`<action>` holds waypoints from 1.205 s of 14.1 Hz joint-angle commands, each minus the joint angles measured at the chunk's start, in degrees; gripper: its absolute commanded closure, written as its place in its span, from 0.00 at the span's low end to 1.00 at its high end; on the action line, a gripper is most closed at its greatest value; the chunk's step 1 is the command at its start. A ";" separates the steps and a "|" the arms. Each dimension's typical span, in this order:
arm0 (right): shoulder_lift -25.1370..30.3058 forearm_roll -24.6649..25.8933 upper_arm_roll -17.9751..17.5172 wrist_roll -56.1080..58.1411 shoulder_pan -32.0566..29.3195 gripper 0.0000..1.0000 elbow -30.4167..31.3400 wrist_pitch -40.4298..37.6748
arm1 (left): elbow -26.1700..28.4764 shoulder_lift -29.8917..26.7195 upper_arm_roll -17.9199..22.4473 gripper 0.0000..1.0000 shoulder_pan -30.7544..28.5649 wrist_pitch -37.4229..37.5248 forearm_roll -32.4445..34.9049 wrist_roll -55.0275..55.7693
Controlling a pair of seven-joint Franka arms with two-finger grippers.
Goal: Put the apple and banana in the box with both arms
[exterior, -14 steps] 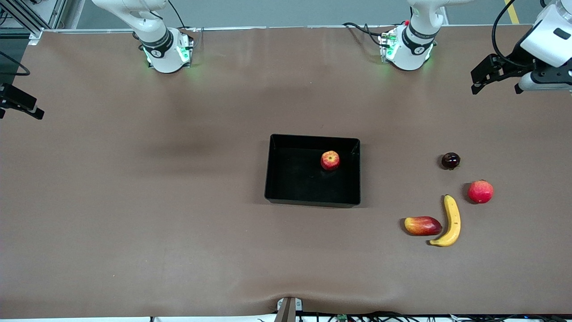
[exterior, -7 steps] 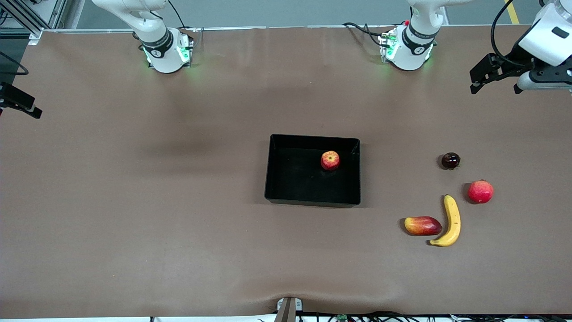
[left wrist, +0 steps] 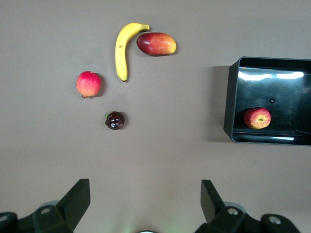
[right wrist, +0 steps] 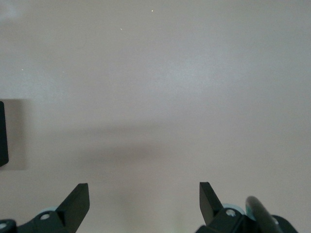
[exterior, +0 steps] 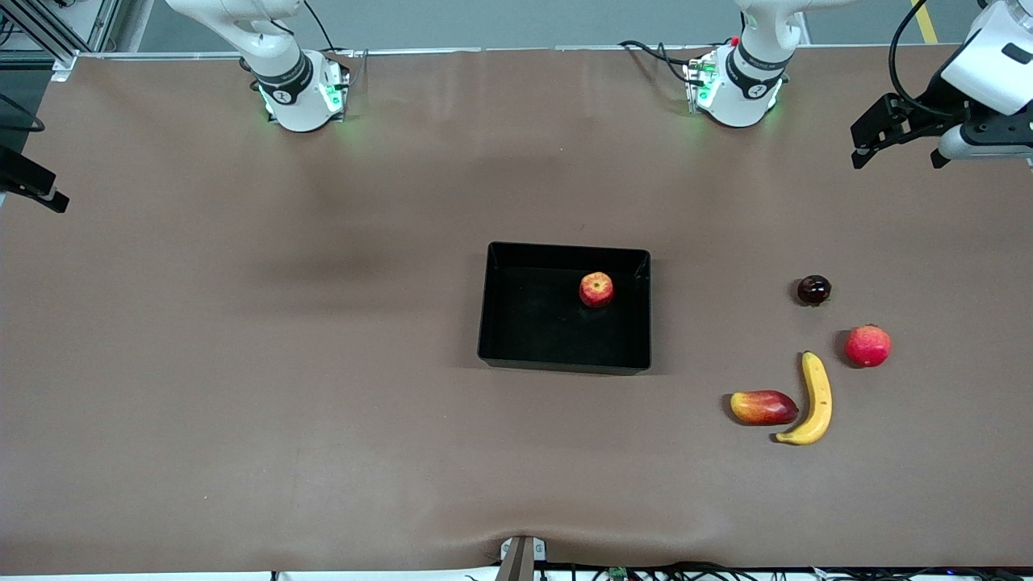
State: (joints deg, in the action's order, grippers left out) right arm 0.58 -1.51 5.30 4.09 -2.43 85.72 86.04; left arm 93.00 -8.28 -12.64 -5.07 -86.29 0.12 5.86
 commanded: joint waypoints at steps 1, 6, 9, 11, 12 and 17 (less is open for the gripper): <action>-0.49 1.07 -0.38 -0.48 -0.29 0.00 -1.44 -0.96 | -0.72 0.28 -0.19 0.00 -0.29 0.69 -0.12 -0.50; -0.49 1.07 -0.38 -0.48 -0.29 0.00 -1.44 -0.96 | -0.72 0.28 -0.10 0.00 -0.46 0.95 -0.12 -0.50; -0.49 0.98 -0.38 -0.48 -0.29 0.00 -1.44 -1.05 | -0.72 0.37 -0.10 0.00 -0.64 1.21 -0.12 -0.33; -0.49 1.07 -0.47 -0.48 -0.29 0.00 -1.44 -0.96 | -0.80 0.72 -0.10 0.00 -0.64 1.21 -0.12 -0.06; -0.49 0.98 -0.38 -0.48 -0.29 0.00 -1.44 -1.05 | -0.98 1.15 -0.10 0.00 -0.47 1.21 -0.12 0.02; -0.49 0.98 -0.38 -0.48 -0.29 0.00 -1.44 -0.96 | -2.81 4.66 0.16 0.00 -0.64 0.95 -0.03 0.11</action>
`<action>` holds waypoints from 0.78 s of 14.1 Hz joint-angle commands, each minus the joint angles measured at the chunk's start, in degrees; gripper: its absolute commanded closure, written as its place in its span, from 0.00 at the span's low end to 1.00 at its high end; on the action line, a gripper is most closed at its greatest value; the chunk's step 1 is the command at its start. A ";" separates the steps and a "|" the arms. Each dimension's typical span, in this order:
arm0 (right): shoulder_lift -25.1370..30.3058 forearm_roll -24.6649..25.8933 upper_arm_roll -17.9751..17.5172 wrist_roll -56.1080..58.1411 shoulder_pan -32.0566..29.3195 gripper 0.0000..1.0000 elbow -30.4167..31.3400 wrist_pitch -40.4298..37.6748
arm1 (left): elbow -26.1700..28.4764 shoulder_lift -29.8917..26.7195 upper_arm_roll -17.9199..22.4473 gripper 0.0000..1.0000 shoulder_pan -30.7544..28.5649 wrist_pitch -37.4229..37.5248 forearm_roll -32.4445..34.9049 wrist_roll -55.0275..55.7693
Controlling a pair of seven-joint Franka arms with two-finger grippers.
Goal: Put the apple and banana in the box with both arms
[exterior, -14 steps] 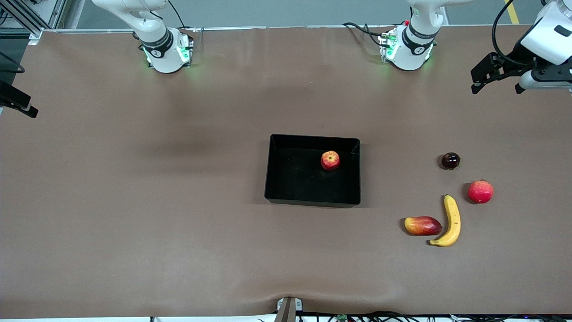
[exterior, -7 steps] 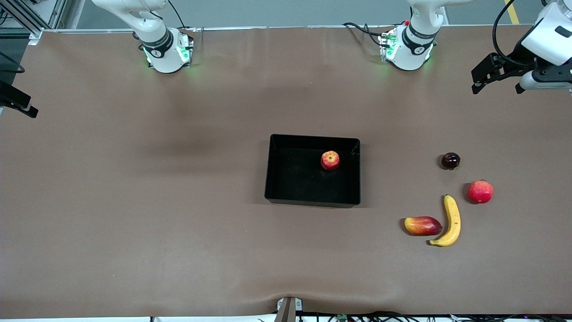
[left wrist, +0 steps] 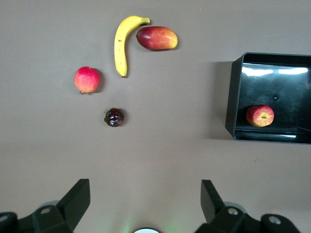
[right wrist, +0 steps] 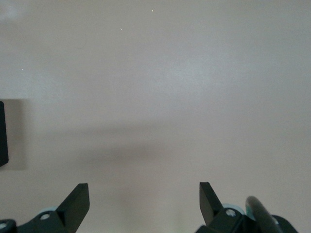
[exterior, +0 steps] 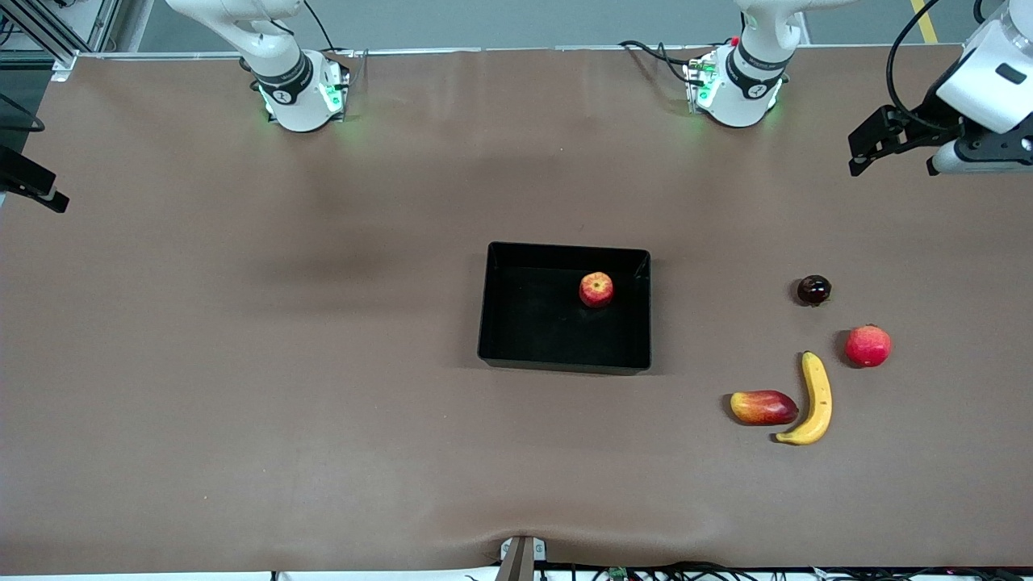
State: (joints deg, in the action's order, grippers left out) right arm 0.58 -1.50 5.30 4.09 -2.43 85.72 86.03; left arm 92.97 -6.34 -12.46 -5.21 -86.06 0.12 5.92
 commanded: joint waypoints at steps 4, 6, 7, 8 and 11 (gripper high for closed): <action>-0.49 0.88 -0.47 -0.48 -0.20 0.00 -1.43 -0.95 | -5.51 11.68 0.51 0.00 -0.85 -4.52 4.62 -0.38; -0.49 0.88 -0.47 -0.48 -0.20 0.00 -1.43 -0.95 | -5.51 17.03 0.60 0.00 -2.51 -10.85 5.50 -0.47; -0.49 0.88 -0.47 -0.48 -0.20 0.00 -1.43 -0.95 | -5.51 20.54 0.60 0.00 -3.05 -14.71 5.94 -0.56; -0.49 0.88 -0.47 -0.48 -0.20 0.00 -1.43 -0.95 | -5.51 24.06 0.60 0.00 -3.92 -19.02 7.16 -0.73; -0.49 0.79 -0.47 -0.48 -0.29 0.00 -1.43 -0.95 | -5.34 32.60 0.60 0.00 -5.95 -29.05 9.99 -1.00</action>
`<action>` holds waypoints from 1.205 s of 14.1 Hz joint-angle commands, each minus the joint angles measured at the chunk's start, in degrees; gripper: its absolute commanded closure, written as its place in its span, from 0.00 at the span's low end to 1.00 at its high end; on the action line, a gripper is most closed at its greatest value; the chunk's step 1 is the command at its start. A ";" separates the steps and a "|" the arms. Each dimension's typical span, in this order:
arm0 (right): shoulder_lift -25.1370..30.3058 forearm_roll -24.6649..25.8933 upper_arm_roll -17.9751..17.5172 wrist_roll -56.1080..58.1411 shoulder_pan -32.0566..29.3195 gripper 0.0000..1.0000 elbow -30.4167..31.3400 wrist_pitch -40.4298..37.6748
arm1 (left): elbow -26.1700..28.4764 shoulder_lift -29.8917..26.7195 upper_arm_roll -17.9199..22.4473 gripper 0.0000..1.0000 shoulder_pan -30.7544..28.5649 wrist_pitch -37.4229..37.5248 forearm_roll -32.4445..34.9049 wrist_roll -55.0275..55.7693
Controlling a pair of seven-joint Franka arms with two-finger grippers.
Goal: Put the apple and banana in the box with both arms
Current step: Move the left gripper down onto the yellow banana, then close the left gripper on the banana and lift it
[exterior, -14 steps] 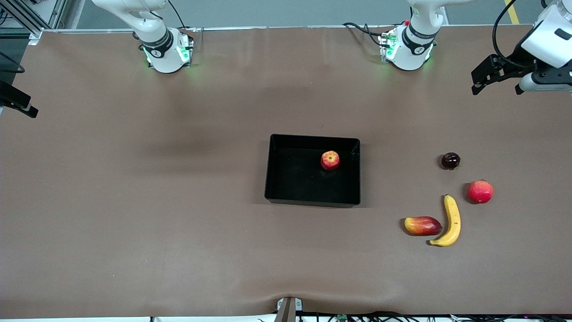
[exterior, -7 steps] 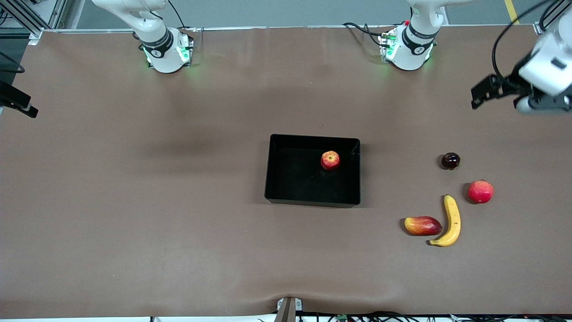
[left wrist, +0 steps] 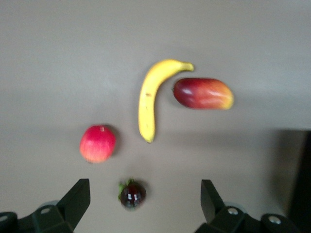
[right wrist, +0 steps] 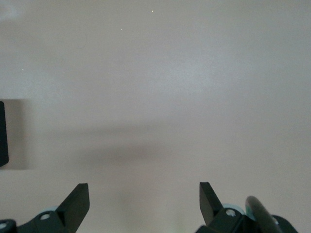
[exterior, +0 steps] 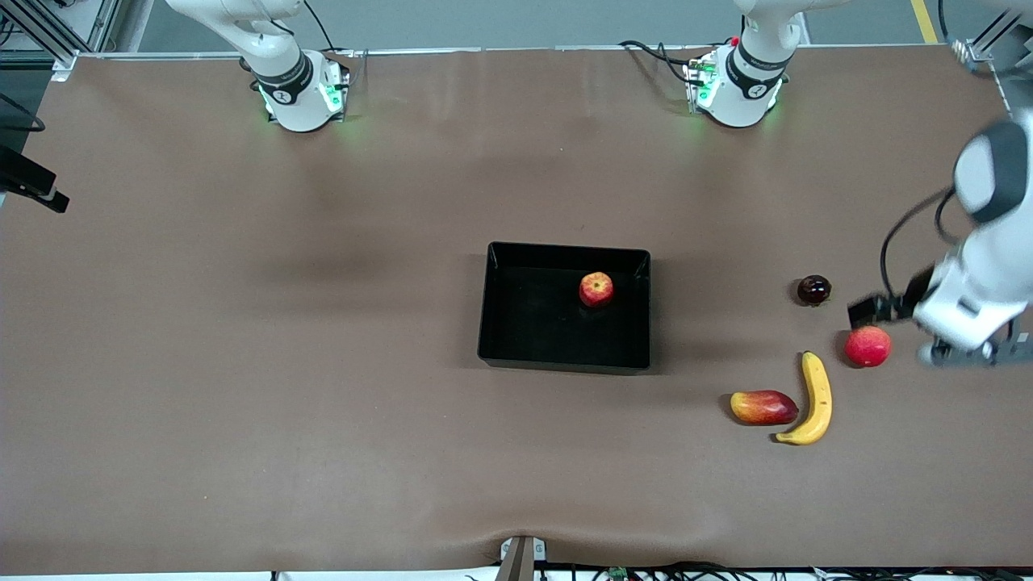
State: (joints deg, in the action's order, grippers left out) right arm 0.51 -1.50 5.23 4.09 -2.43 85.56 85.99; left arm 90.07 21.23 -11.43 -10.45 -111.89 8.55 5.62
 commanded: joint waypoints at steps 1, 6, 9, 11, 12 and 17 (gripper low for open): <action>-0.42 0.71 -0.39 -0.48 -0.29 0.00 -1.27 -0.91 | -2.27 7.40 -0.43 0.00 -1.15 -5.25 1.56 -0.70; -0.42 0.71 -0.30 -0.48 -0.38 0.00 -1.27 -0.91 | -2.36 15.94 -0.43 0.00 -2.38 -12.20 1.47 0.18; -0.42 0.71 -0.30 -0.48 -0.38 0.00 -1.27 -0.91 | -2.44 19.10 -0.35 0.00 -3.26 -15.28 3.75 -0.08; -0.42 0.79 -0.30 -0.48 -0.29 0.00 -1.27 -0.91 | -2.36 20.95 -0.35 0.00 -3.26 -18.18 3.84 -0.08; -0.42 0.79 -0.30 -0.48 -0.55 0.00 -1.27 -0.91 | -2.36 21.83 -0.35 0.00 -3.26 -19.50 3.84 -0.08; -0.42 0.44 -0.30 -0.48 -0.21 0.00 -1.27 -0.83 | -2.36 24.91 0.35 0.57 -3.44 -23.11 3.84 0.27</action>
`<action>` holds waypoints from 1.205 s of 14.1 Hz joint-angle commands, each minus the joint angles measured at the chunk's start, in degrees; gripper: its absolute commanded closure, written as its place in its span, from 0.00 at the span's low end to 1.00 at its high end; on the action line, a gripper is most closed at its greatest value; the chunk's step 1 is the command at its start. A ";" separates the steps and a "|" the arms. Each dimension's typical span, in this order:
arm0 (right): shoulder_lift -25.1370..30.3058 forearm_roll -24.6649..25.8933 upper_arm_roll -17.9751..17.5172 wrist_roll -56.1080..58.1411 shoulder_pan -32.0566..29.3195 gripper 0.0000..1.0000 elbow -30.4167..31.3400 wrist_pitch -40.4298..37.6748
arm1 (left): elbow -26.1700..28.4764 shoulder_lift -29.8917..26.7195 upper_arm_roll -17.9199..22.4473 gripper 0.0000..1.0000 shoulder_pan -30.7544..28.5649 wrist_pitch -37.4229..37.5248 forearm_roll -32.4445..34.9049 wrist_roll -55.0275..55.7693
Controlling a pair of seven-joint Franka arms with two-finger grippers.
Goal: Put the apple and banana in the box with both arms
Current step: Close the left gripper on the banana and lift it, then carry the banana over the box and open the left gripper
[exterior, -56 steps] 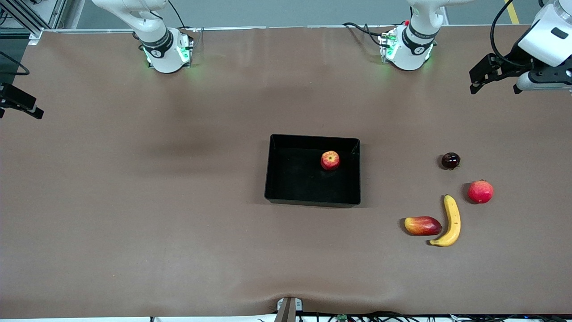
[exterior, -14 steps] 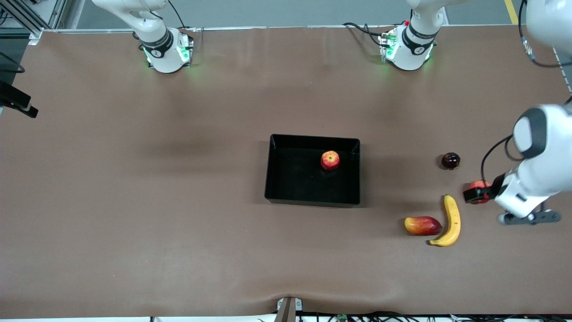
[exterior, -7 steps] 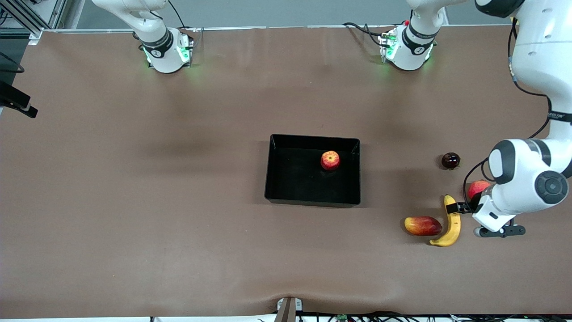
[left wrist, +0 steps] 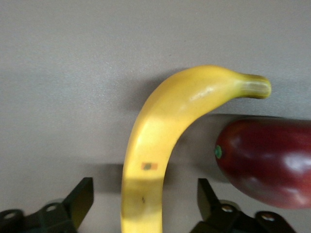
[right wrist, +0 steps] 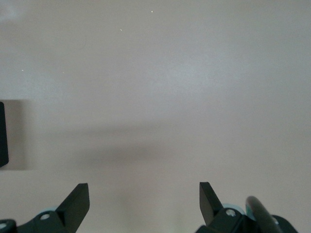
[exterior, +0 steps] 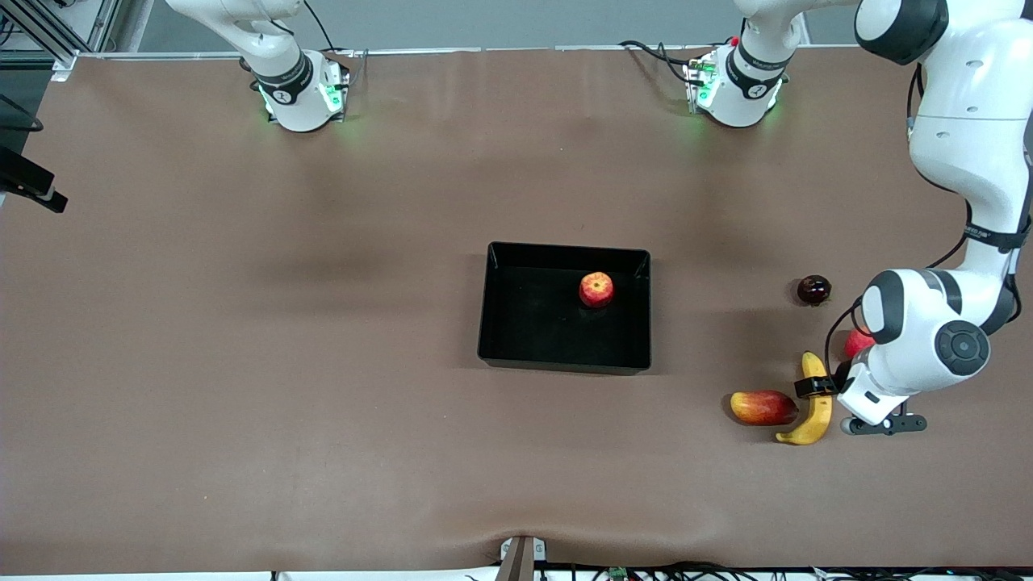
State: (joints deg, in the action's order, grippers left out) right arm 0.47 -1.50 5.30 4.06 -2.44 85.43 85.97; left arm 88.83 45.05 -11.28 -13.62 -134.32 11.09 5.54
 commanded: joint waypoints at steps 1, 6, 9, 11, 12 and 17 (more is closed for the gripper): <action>-0.38 0.27 -0.38 -0.46 -0.28 0.00 -1.15 -0.80 | -1.03 1.27 0.56 0.76 0.00 -0.68 1.30 0.61; -0.38 0.18 -0.38 -0.46 -0.55 0.00 -1.15 -0.80 | -0.94 -2.49 0.65 1.00 -0.44 0.46 1.83 -0.35; -0.56 0.18 -0.38 -0.46 -0.90 0.00 -1.15 -0.80 | -0.95 -9.60 -0.23 1.00 0.17 8.44 2.62 0.26; -0.56 0.18 -0.38 -0.46 -0.90 0.00 -1.15 -0.89 | -0.33 -14.61 -1.19 1.00 2.27 13.97 2.62 0.70; -0.56 0.18 -0.38 -0.46 -0.81 0.00 -1.15 -0.80 | -0.50 -16.64 -1.81 1.00 3.68 16.87 2.53 2.09; -0.56 0.18 -0.38 -0.46 -0.81 0.00 -1.15 -0.89 | -0.94 -20.53 -10.41 1.00 12.20 24.81 2.53 22.98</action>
State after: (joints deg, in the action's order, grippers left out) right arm 0.31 -1.50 5.49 4.05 -2.46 85.39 85.94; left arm 86.45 25.44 -19.08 -4.10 -110.66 12.41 21.04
